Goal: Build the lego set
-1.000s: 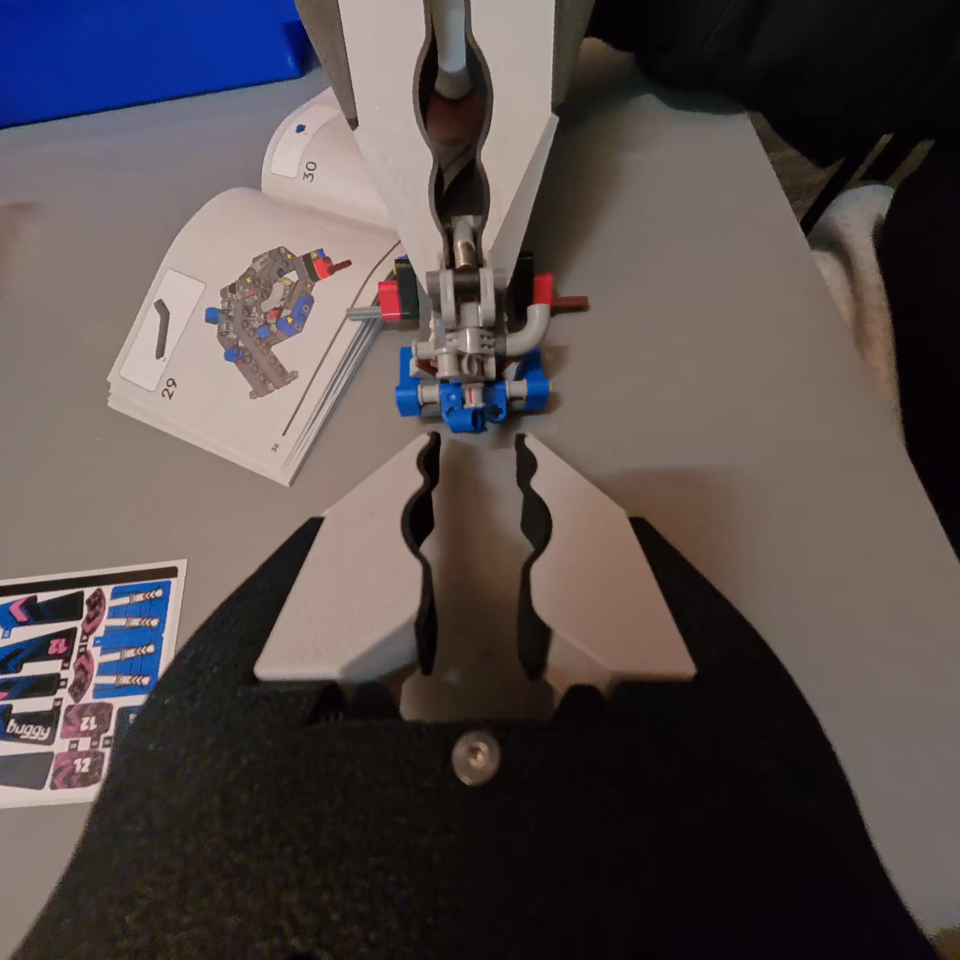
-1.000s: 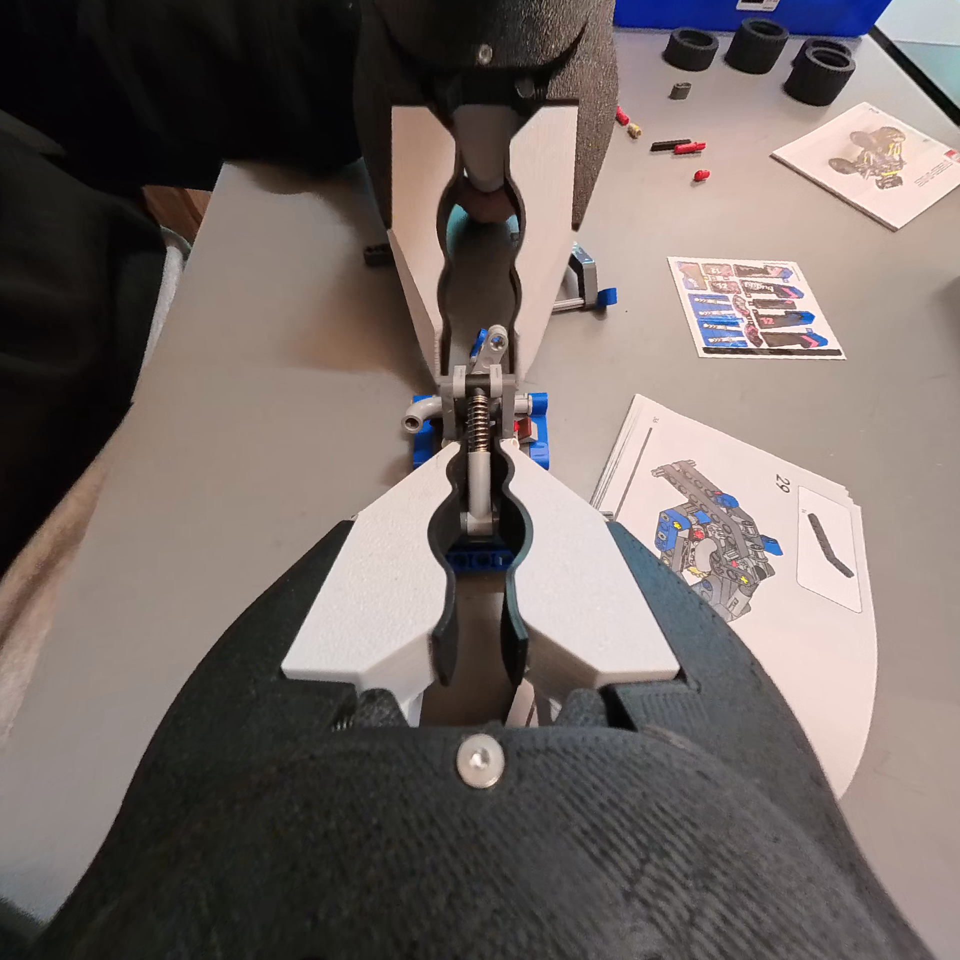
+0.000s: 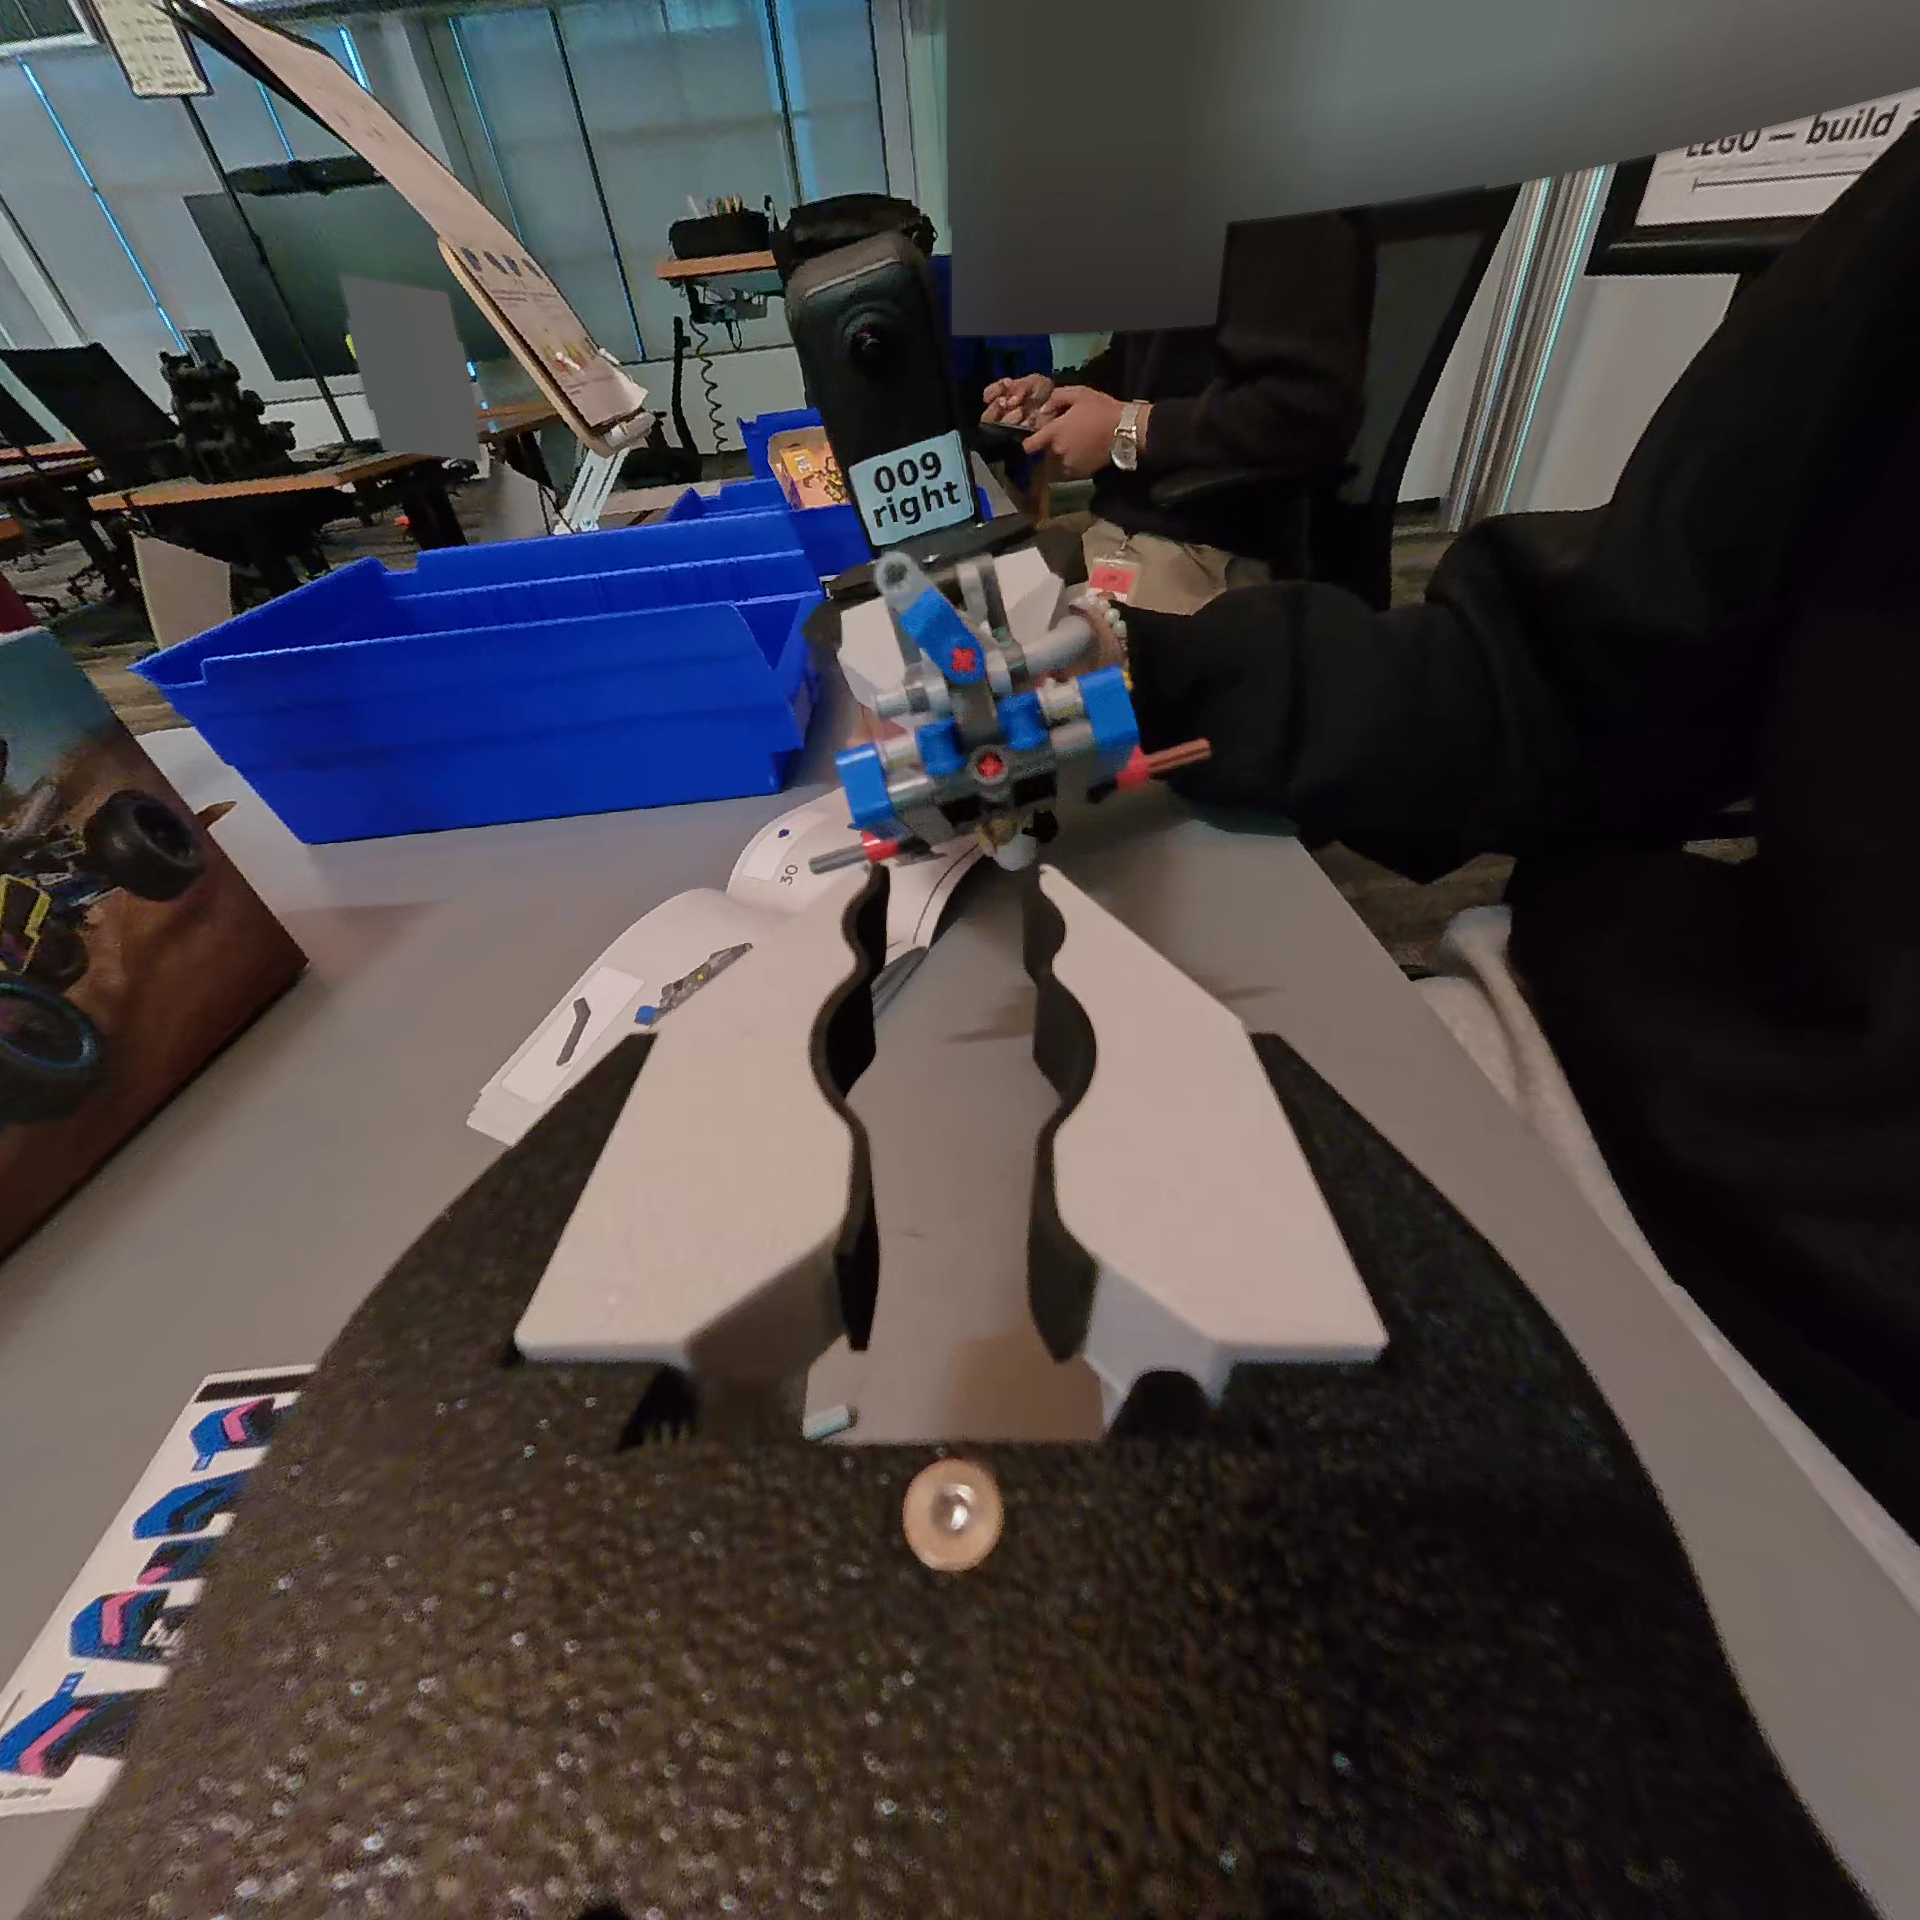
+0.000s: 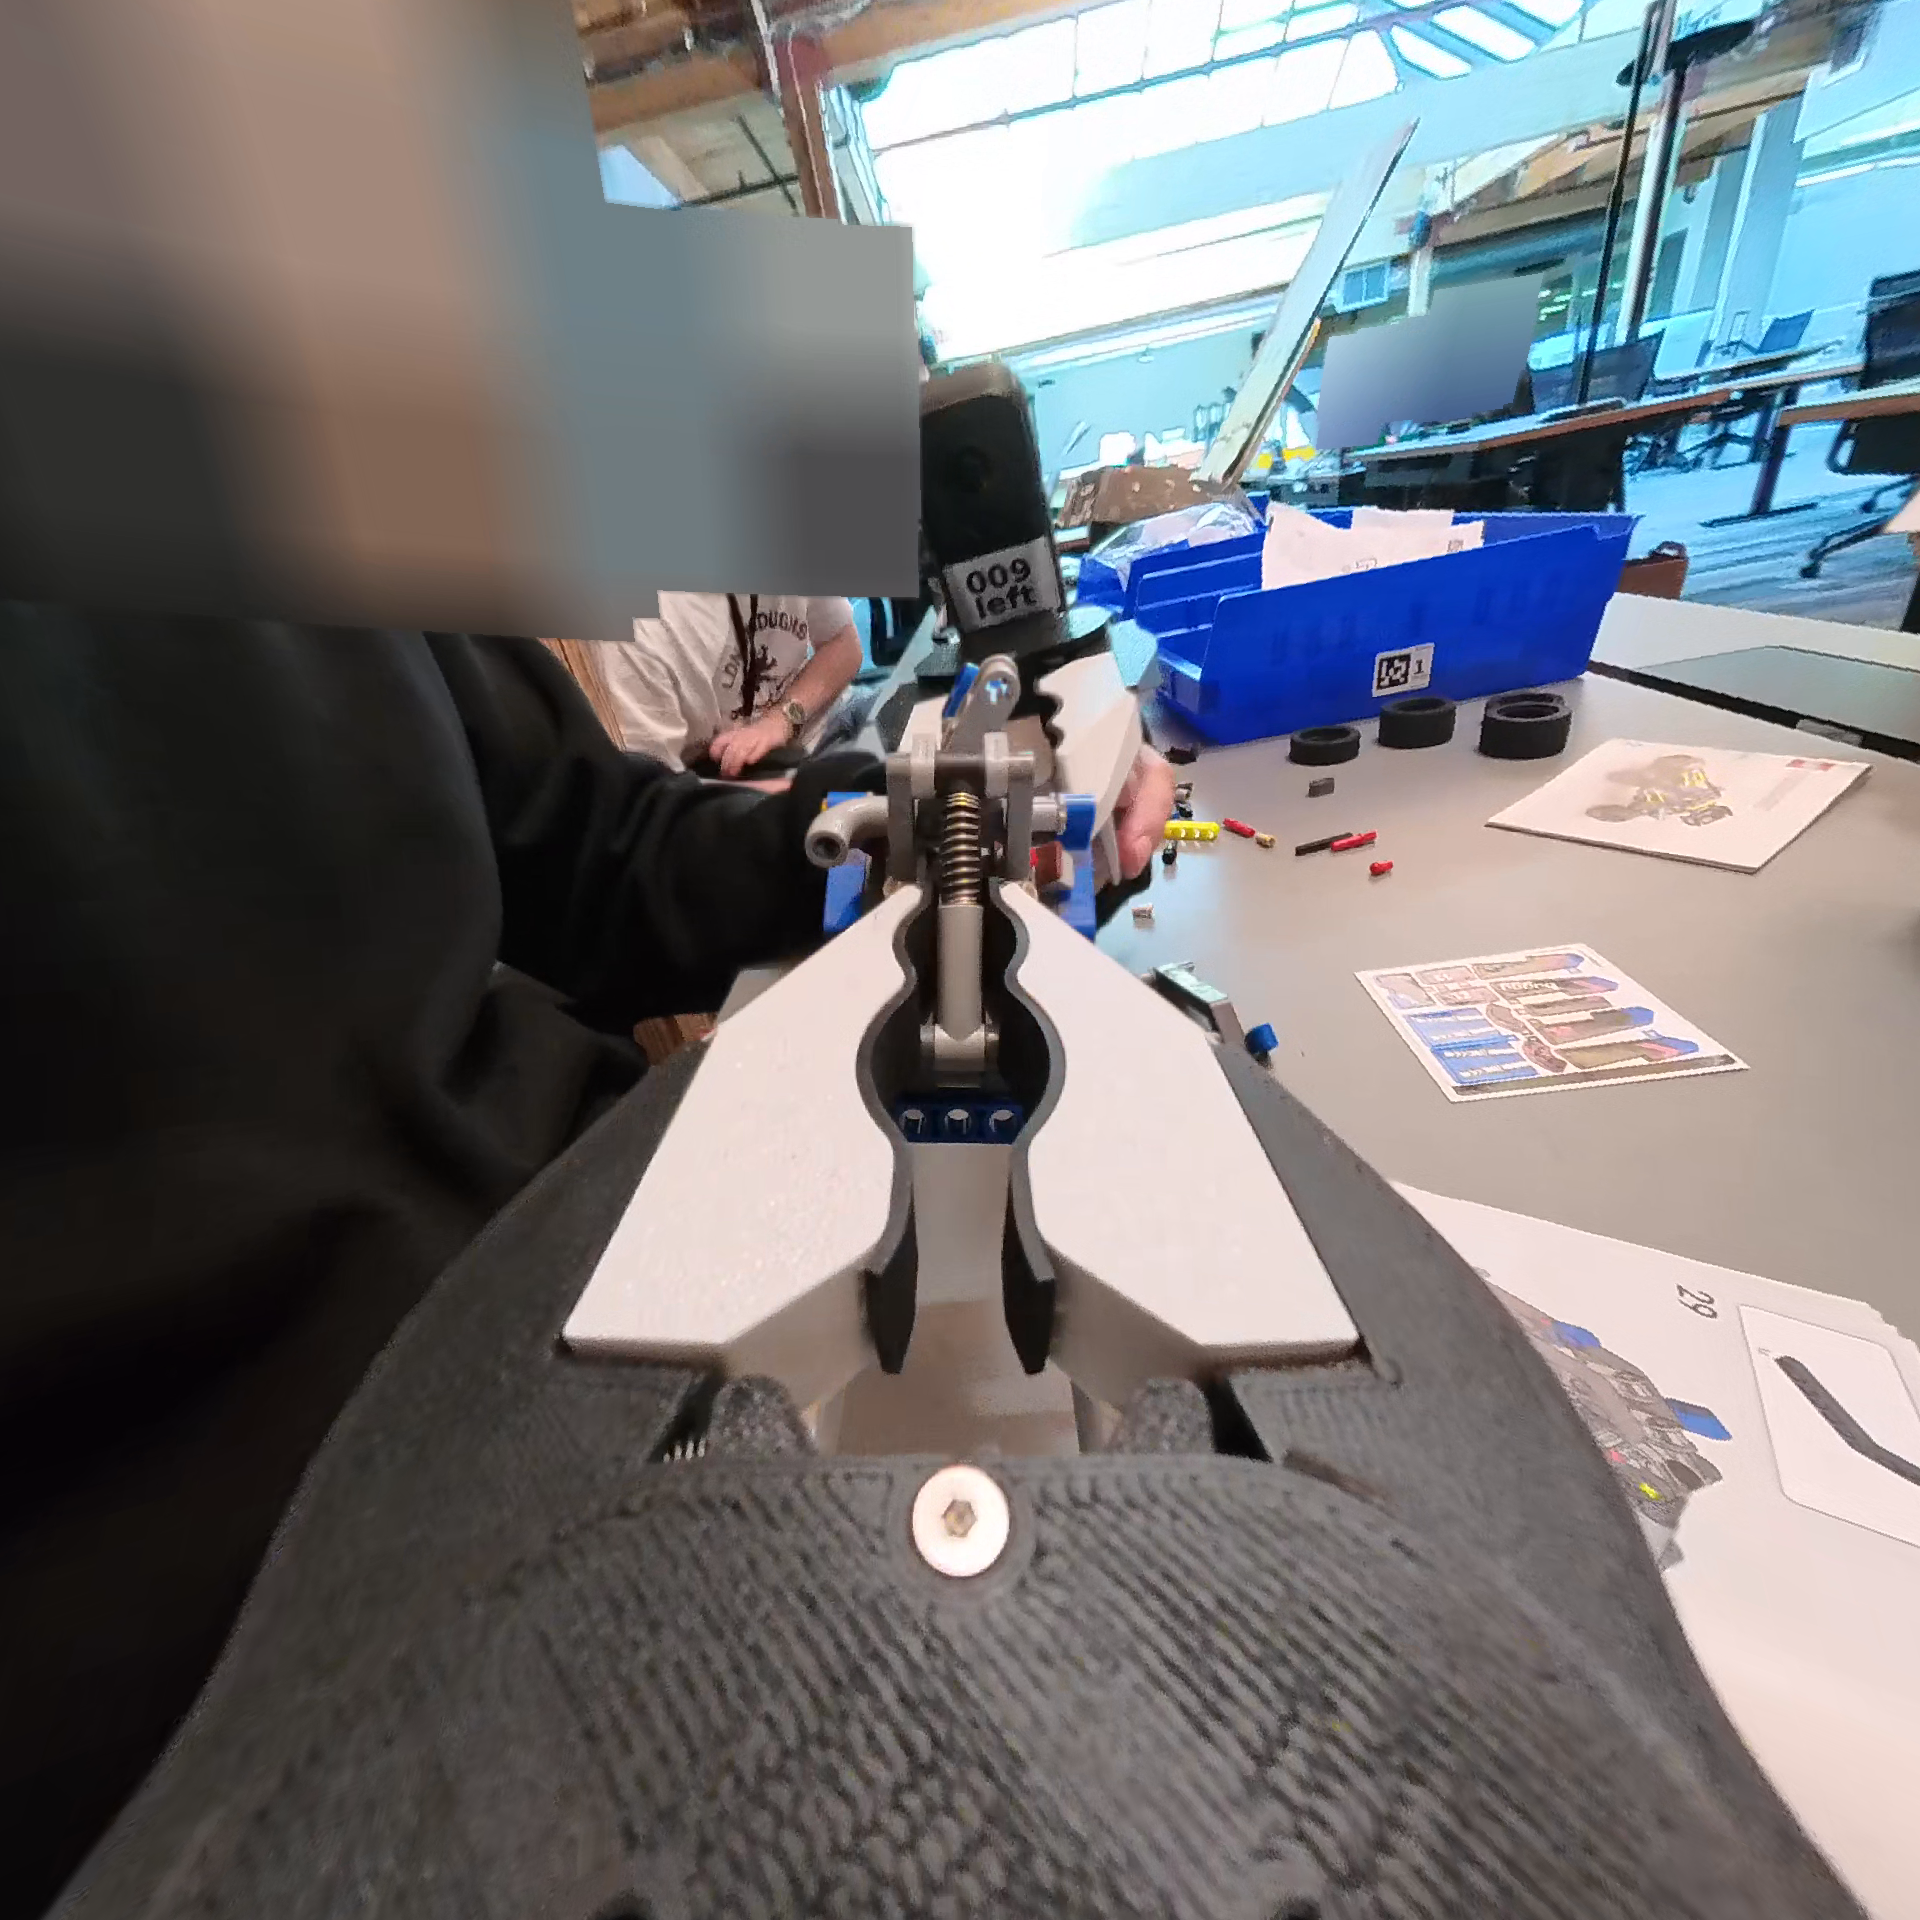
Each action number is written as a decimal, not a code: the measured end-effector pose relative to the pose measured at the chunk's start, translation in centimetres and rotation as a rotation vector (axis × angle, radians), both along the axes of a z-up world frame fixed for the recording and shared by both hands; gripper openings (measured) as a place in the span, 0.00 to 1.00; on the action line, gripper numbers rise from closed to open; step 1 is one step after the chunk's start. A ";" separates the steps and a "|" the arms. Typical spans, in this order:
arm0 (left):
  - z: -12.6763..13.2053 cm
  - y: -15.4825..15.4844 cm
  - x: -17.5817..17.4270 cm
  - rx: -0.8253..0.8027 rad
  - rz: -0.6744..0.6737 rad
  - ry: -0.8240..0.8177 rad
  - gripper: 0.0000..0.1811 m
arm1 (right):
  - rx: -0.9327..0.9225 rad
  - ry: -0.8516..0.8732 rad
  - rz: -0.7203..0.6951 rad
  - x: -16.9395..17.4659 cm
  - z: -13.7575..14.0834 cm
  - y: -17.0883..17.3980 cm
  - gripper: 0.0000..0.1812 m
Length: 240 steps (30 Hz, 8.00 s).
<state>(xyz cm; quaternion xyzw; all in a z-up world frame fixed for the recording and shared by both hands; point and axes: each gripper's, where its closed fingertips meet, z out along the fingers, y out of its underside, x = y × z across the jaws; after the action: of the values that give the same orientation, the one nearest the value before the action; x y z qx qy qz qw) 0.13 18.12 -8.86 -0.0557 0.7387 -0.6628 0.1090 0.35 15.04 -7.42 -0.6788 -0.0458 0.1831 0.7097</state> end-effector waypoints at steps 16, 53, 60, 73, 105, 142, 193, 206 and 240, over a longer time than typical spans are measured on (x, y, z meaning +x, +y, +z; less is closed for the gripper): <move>0.6 0.6 1.2 -0.022 0.098 -0.066 0.13 | -0.205 0.247 -0.268 3.9 -1.2 1.0 0.03; 4.1 0.4 1.7 0.093 0.360 -0.555 0.16 | 0.279 0.071 -0.511 4.7 6.3 0.5 0.03; 6.5 0.4 2.0 0.209 0.546 -0.670 0.16 | 0.255 0.091 -0.543 4.8 5.4 1.3 0.03; 6.1 0.0 1.9 0.521 0.639 -0.857 0.13 | 0.151 -0.175 -0.646 3.1 5.3 2.9 0.02; 5.0 0.8 2.7 0.533 0.662 -0.657 0.10 | 0.088 -0.169 -0.711 3.8 3.8 3.5 0.03; 3.8 0.7 3.3 0.467 0.673 -0.444 0.14 | -0.012 -0.070 -0.780 4.4 2.8 3.6 0.03; 0.2 1.5 3.6 0.471 0.556 -0.106 0.15 | -0.098 0.724 -0.414 3.8 -2.0 5.4 0.03; 0.9 1.5 3.4 0.467 0.559 -0.142 0.15 | -0.059 0.805 -0.390 4.0 -1.8 5.2 0.03; 2.4 1.4 3.0 0.418 0.595 -0.160 0.12 | -0.065 0.032 -0.735 3.8 1.5 4.4 0.03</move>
<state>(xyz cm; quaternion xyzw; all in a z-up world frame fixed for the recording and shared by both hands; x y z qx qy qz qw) 3.16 19.57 -6.43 -0.1927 0.7987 -0.4394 0.3632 4.17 19.46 -5.88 -0.6691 0.2178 -0.0721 0.7069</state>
